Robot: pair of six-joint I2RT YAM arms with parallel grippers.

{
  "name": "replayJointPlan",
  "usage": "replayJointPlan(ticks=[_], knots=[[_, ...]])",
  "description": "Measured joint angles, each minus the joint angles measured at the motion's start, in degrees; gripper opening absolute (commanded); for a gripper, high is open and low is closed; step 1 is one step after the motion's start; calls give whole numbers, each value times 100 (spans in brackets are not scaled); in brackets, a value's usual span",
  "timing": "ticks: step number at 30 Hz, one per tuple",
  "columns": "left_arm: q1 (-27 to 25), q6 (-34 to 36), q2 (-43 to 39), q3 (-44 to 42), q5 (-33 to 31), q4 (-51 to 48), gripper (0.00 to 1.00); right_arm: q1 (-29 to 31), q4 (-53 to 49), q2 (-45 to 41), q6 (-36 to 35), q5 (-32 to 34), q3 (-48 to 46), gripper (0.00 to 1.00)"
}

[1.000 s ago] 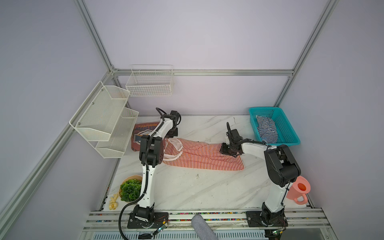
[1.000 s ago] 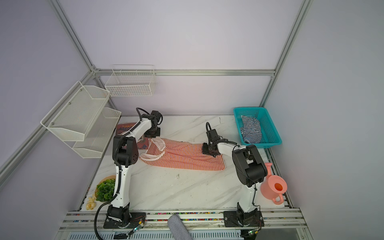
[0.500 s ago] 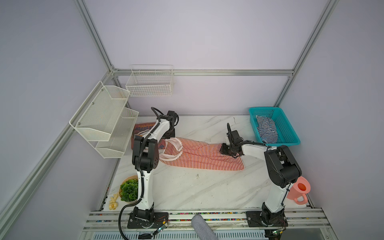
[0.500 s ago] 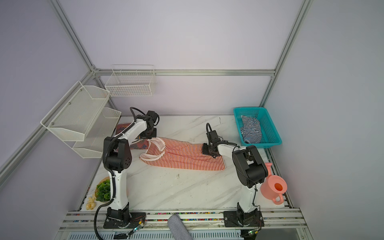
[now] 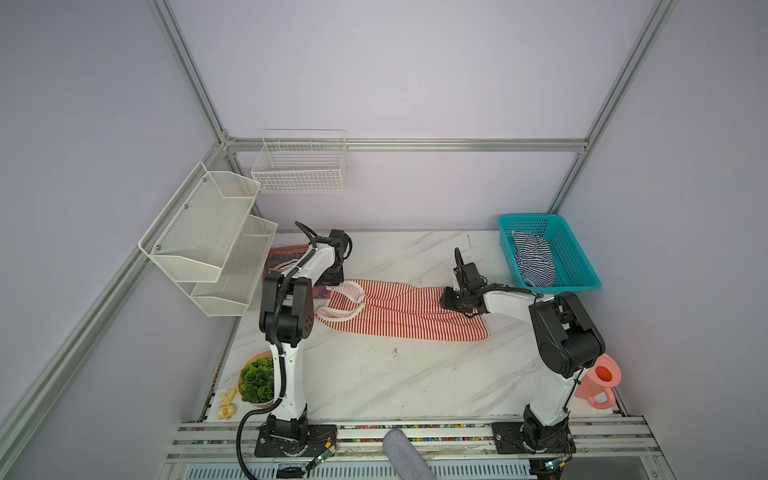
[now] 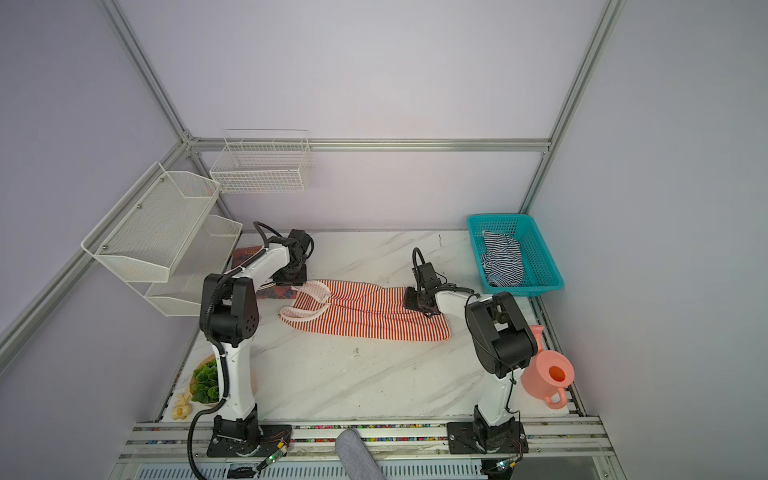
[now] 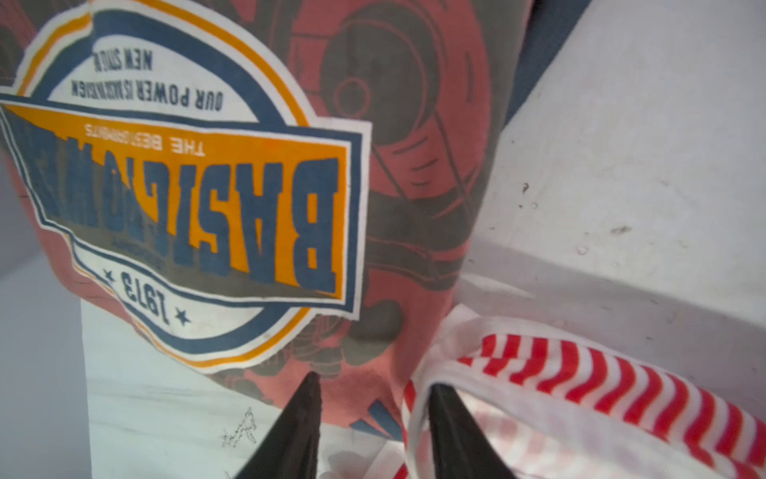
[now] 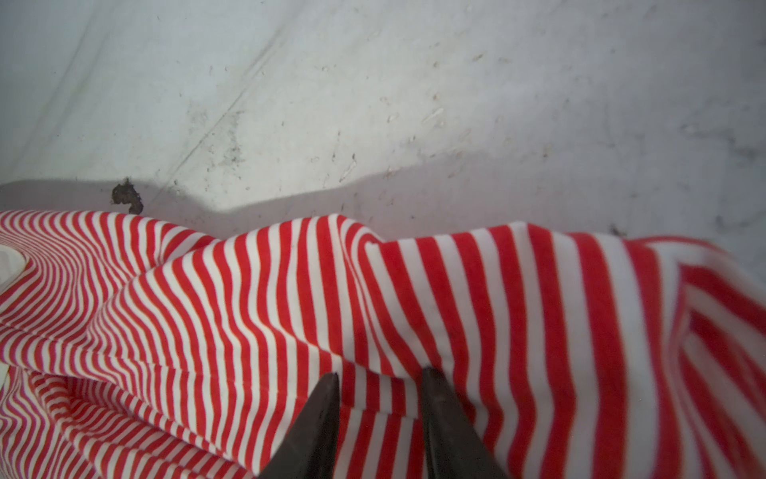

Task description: Fold and stack the tank tops

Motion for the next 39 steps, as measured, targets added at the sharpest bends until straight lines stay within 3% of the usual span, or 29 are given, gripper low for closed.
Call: replayJointPlan(ticks=[11,18,26,33,39], knots=[[-57,-94,-776,15,452,-26,63,0,-1029,-326,-162,142,251,40],[-225,-280,-1241,-131,529,33,71,0,-1493,-509,-374,260,695,40],[-529,-514,-1246,-553,920,109,53,-2,-1663,-133,-629,501,901,39],[-1576,-507,-629,-535,1425,442,48,-2,-1735,107,-743,680,702,39],[-1777,-501,151,-330,1622,479,46,-2,-1790,-365,-710,870,179,39]])
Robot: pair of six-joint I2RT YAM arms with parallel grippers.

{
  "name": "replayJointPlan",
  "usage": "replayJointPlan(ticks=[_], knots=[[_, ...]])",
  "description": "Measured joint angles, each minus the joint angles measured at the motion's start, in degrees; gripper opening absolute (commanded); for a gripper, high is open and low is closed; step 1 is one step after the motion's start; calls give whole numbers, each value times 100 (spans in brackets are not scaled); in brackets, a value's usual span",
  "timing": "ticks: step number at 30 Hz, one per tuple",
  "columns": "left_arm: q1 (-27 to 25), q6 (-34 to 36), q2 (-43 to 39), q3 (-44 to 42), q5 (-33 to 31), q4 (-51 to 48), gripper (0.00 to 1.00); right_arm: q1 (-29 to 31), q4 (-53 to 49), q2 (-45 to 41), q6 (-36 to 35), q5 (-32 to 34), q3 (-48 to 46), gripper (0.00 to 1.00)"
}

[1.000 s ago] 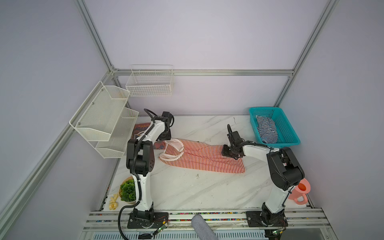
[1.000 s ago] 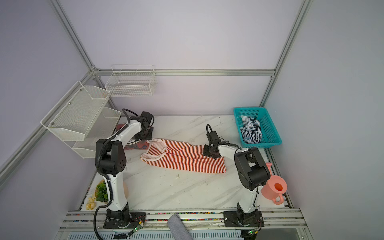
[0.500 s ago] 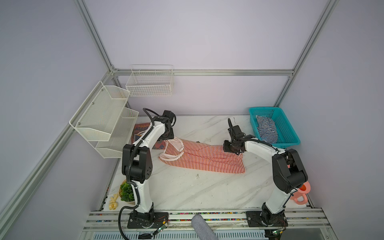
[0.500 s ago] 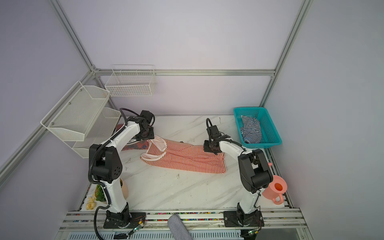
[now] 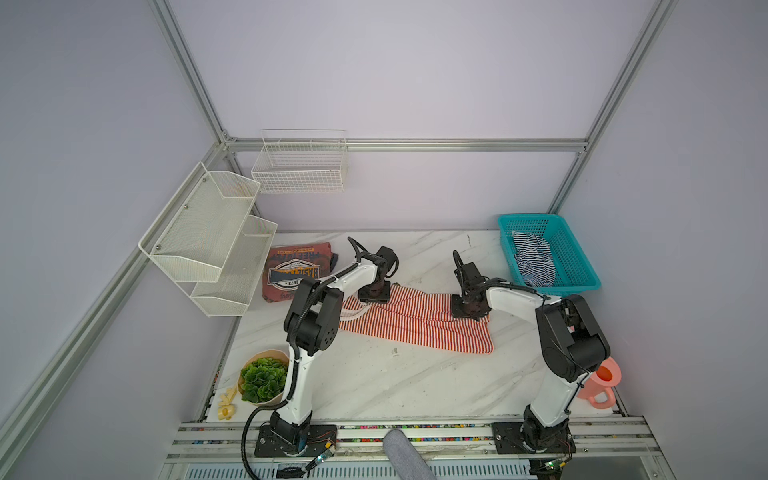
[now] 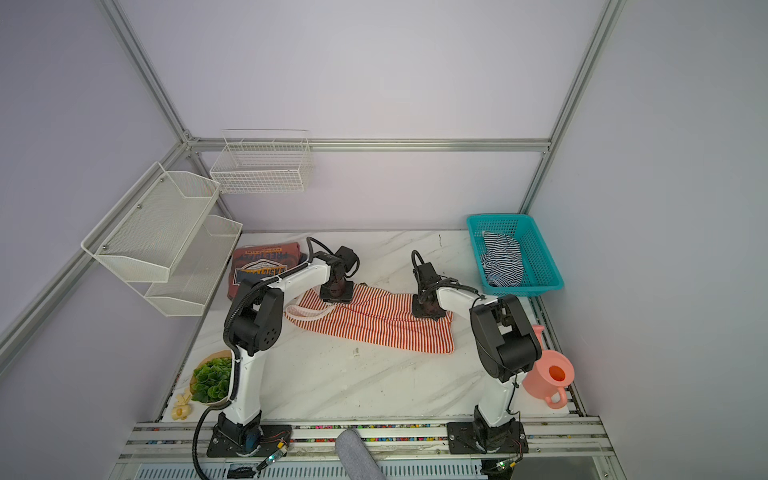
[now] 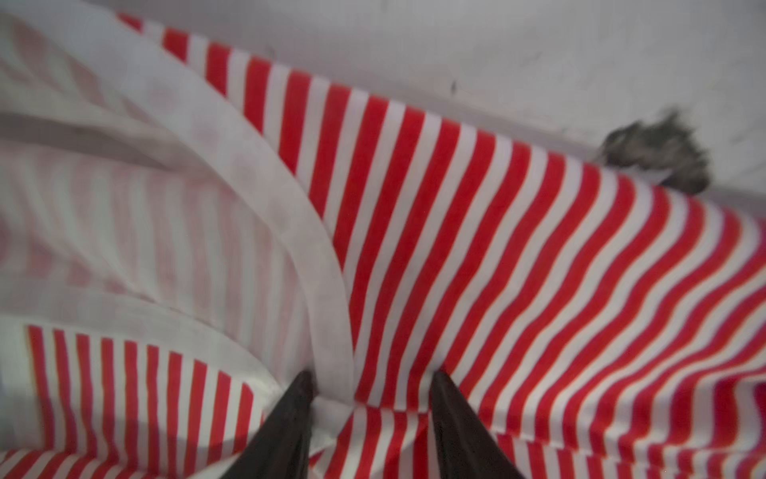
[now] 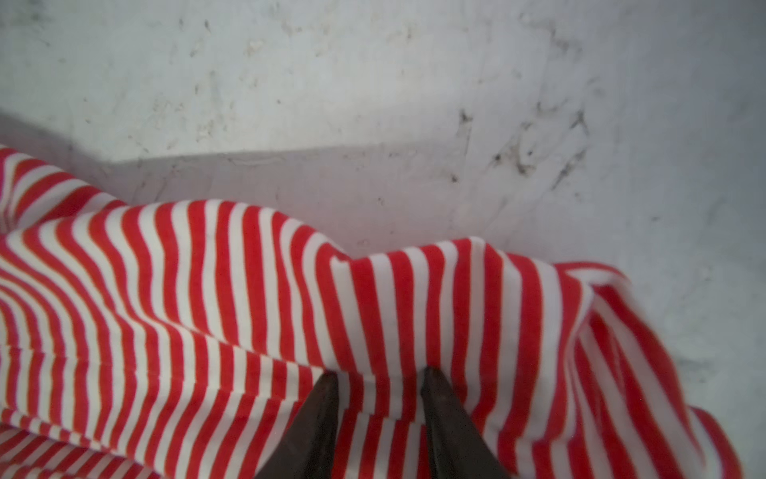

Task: Fold and stack the tank tops
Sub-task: 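Drag the held tank top with both grippers, swinging it lengthwise toward the robot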

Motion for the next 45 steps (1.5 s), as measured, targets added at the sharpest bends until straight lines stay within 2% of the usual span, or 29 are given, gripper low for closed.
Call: replayJointPlan(ticks=[7,12,20,34,40,45], knots=[[-39,162,619,925,146,-92,44,83,-256,-645,293,208,-741,38],[-146,372,1464,2358,166,-297,44,269,-570,-1504,728,173,-1488,38],[-205,509,2415,3989,468,-256,45,1003,-643,-1871,1473,-260,-1821,37],[-210,444,2931,4406,1803,1322,46,2529,146,-1292,2529,-772,-1493,40],[-221,328,2951,4406,2068,1508,55,2669,208,-977,2640,-828,-1145,43],[-247,304,2874,4382,2076,1447,62,2677,-20,-1034,2621,-726,-798,48]])
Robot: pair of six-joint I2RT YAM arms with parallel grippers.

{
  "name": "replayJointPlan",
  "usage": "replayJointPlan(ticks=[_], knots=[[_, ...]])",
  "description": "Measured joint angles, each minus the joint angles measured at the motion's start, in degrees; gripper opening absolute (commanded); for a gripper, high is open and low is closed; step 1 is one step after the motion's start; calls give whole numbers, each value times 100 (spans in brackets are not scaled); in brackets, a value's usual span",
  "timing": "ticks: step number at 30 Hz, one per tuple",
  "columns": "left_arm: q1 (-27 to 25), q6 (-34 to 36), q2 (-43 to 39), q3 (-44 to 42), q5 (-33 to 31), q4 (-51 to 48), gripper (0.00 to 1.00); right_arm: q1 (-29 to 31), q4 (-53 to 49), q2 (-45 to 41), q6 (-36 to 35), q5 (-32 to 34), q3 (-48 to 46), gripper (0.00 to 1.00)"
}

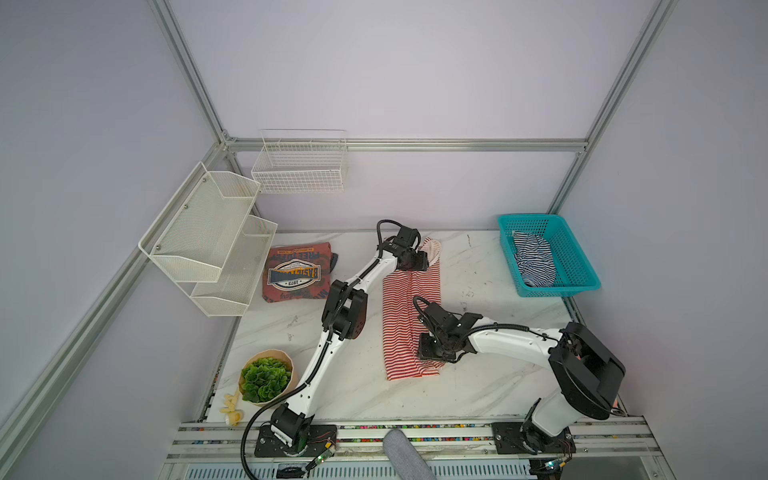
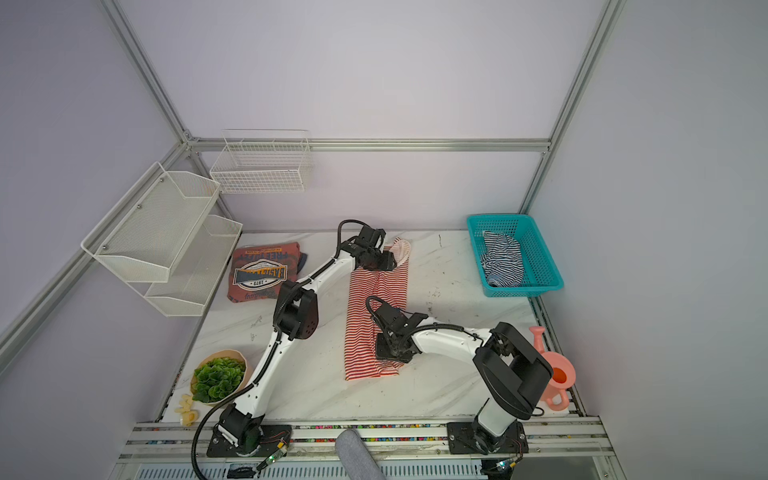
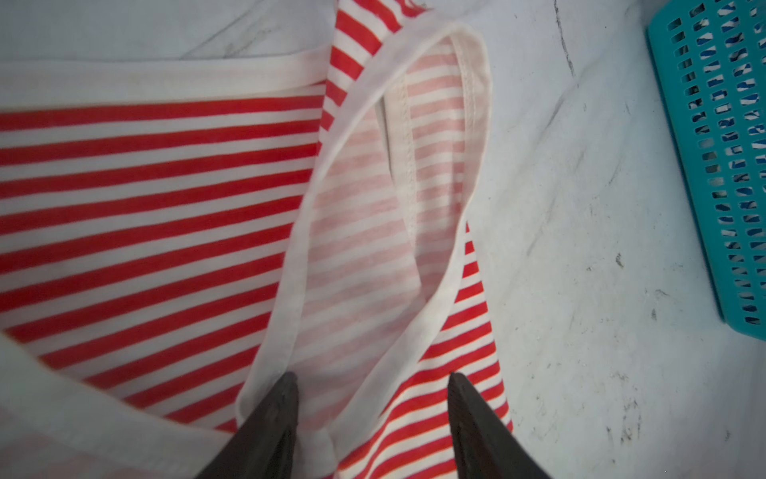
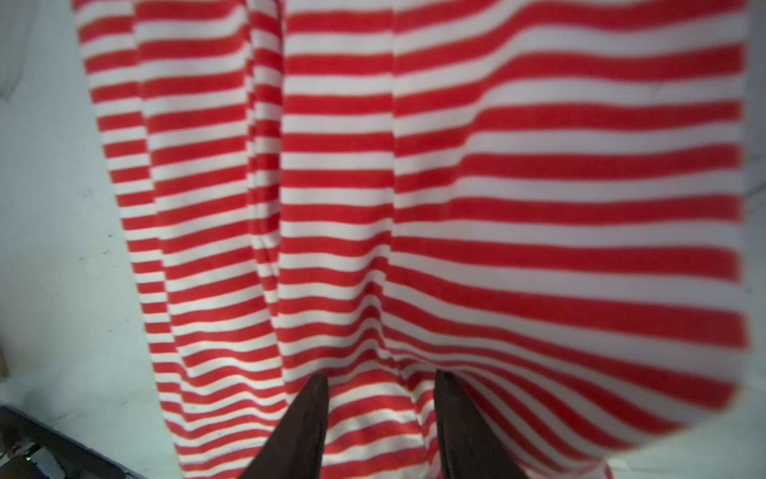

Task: Fold and stack the tank tops
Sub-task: 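Drag the held tank top with both grippers, swinging it lengthwise toward the robot, then move both grippers to the tank top's near hem and grasp it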

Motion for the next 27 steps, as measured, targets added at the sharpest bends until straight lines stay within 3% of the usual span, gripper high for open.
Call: replayJointPlan(ticks=[6,11,17,21,27], knots=[[-83,17,-527,-111,-17,-170,67,2,-131,-763,-7,225,494,50],[-149,52,-1759,-997,-192,-179,68,11,-415,-1167,15,511,575,45],[-186,37,-4194,-3569,-713,-293,67,15,-710,-1167,17,710,188,46],[-267,-111,-5720,-5515,-1034,-439,62,15,-822,-1169,-4,791,-79,58],[-826,-468,-6741,-7460,-1095,-767,60,9,-820,-1169,-52,826,-424,70]])
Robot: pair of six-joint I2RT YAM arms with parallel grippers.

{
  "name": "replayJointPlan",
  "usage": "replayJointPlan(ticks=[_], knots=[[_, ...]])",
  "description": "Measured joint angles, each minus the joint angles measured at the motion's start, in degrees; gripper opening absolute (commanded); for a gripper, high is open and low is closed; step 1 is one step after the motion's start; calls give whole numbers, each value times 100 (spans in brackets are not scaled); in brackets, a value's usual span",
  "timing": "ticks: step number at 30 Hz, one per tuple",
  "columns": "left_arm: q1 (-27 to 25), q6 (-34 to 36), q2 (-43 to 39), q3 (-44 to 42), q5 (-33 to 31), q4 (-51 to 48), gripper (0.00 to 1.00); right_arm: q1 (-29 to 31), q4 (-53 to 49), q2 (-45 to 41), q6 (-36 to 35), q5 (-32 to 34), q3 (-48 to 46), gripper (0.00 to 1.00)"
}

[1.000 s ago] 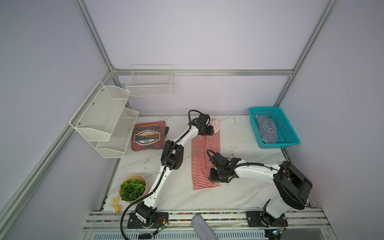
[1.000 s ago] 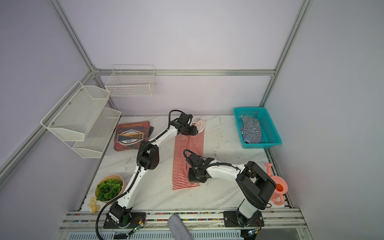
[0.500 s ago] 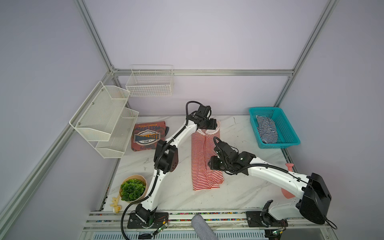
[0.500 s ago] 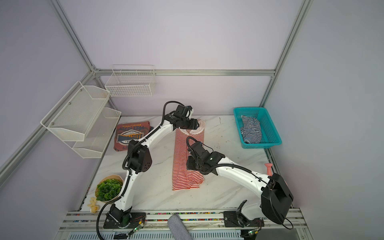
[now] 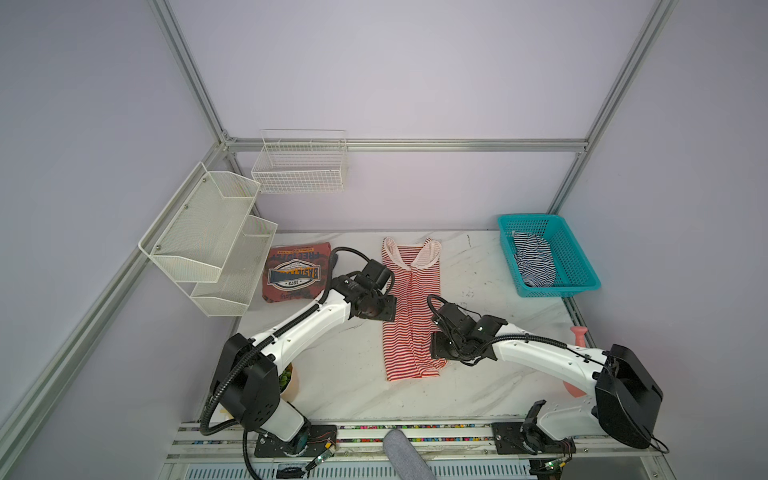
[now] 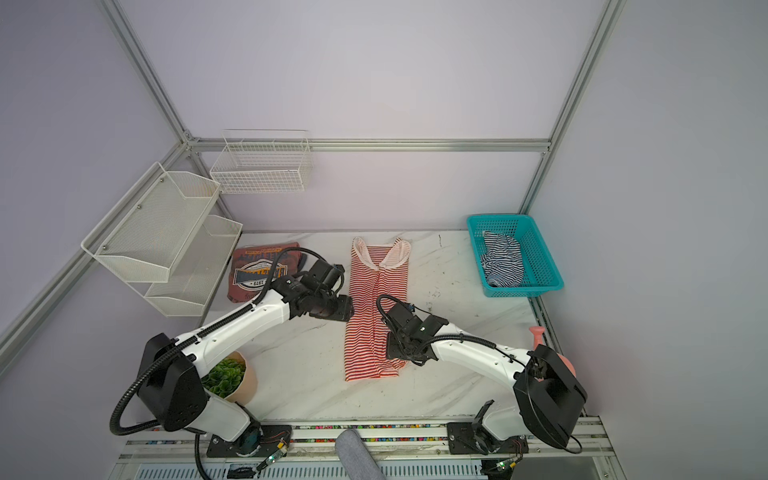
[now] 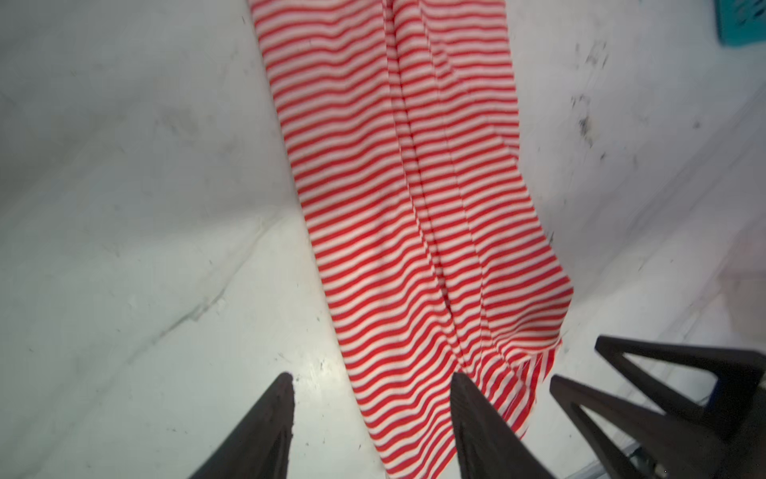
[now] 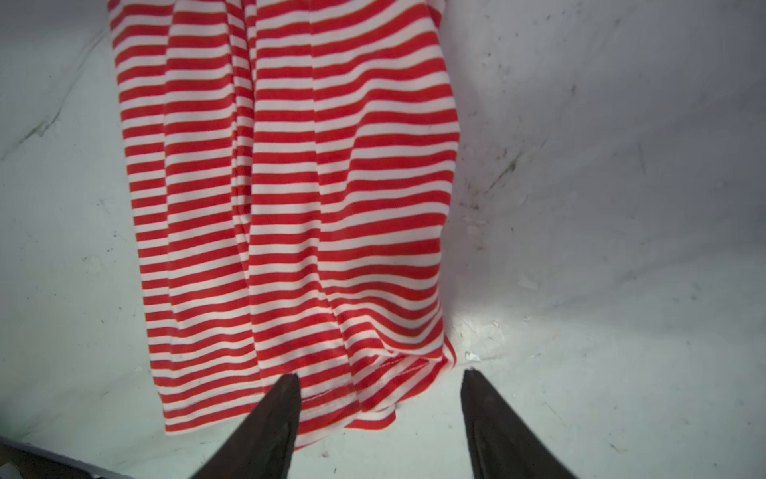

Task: Fold and stack the tank tops
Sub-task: 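Move both grippers to the tank top's near hem and grasp it, then lift the near hem with both grippers and fold it toward the straps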

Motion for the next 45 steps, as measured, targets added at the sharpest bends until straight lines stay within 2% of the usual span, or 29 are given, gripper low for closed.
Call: replayJointPlan(ticks=[6,17,22,27,33,35,39,45], knots=[[-387,-385,-11,-817,275,-96,61,-15,92,2,-70,-2,-184,70],[-772,-903,166,-1357,804,352,60,-214,717,343,-195,-267,-437,68],[-828,-1060,186,-1554,903,459,57,-251,962,442,-229,-444,-595,52],[-835,-1244,219,-1738,1023,649,47,-251,1215,446,-214,-651,-774,32],[-848,-1434,326,-1871,1145,892,21,-251,1456,437,-157,-839,-920,0],[-861,-1482,321,-1912,1176,955,12,-251,1510,369,-114,-890,-992,0],[-876,-1589,267,-1974,1204,1012,0,-251,1508,149,-31,-990,-1139,0],[-903,-1668,7,-1980,1185,988,0,-247,1329,-450,81,-997,-1139,0]])
